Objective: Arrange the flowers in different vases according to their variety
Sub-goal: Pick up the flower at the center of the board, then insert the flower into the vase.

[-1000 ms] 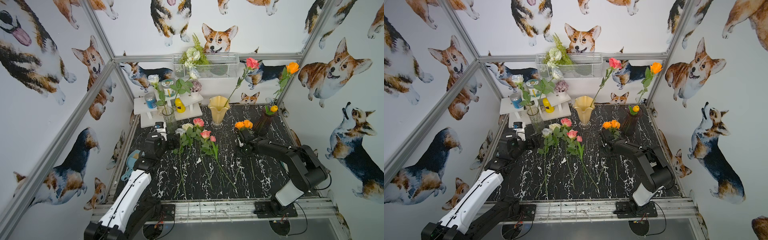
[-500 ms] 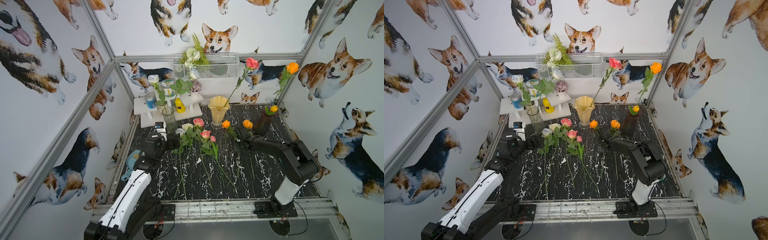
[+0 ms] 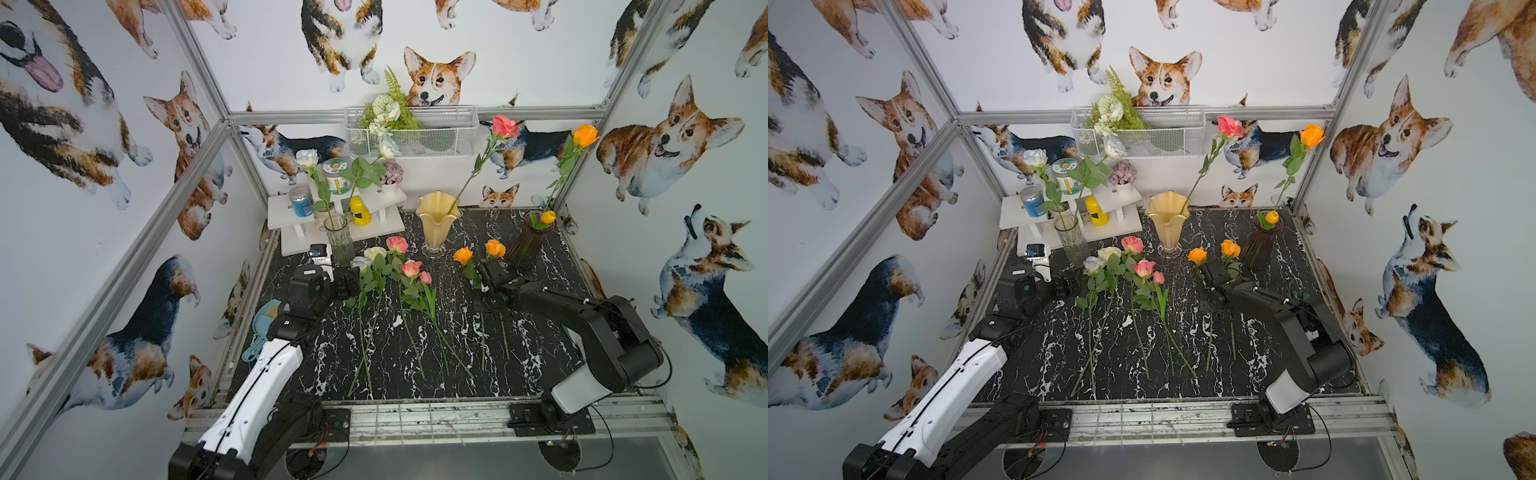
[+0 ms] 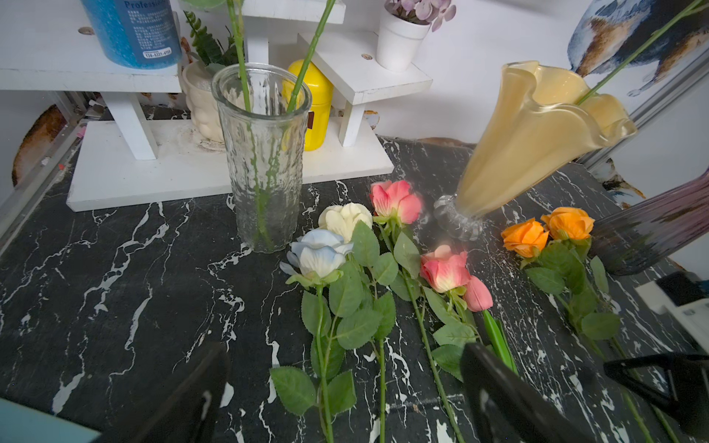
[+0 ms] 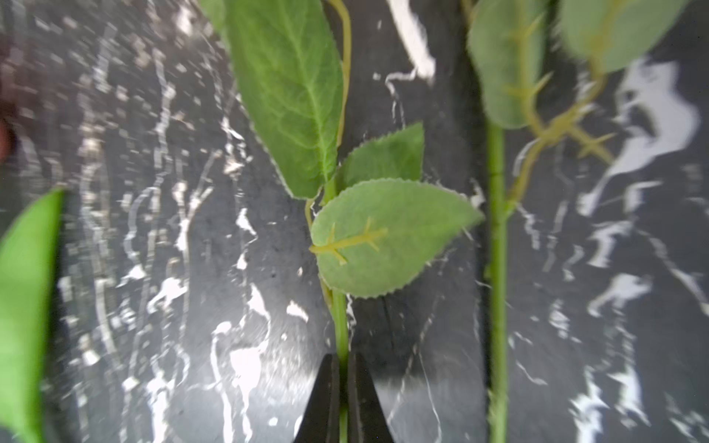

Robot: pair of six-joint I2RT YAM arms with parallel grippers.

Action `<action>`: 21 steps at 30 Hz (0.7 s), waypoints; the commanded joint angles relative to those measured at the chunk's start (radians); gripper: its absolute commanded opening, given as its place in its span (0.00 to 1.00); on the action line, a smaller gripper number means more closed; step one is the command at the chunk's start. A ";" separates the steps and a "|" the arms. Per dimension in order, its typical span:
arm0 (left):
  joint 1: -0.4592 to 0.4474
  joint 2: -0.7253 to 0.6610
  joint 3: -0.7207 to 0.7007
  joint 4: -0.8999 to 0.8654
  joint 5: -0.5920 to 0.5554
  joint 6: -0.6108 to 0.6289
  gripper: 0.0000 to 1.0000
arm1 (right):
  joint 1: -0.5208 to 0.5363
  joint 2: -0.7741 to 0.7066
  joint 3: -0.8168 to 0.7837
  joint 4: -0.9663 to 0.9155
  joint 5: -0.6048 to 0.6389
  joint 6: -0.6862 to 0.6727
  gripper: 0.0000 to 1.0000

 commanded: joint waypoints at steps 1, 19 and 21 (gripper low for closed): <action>-0.001 0.003 0.005 -0.006 -0.005 -0.002 1.00 | 0.001 -0.068 -0.005 -0.029 0.027 0.028 0.00; -0.001 0.019 0.004 -0.010 -0.002 -0.005 1.00 | 0.001 -0.403 0.139 -0.077 0.192 -0.028 0.00; -0.001 0.020 0.004 -0.010 -0.002 -0.006 1.00 | 0.001 -0.403 0.173 -0.074 0.232 -0.053 0.00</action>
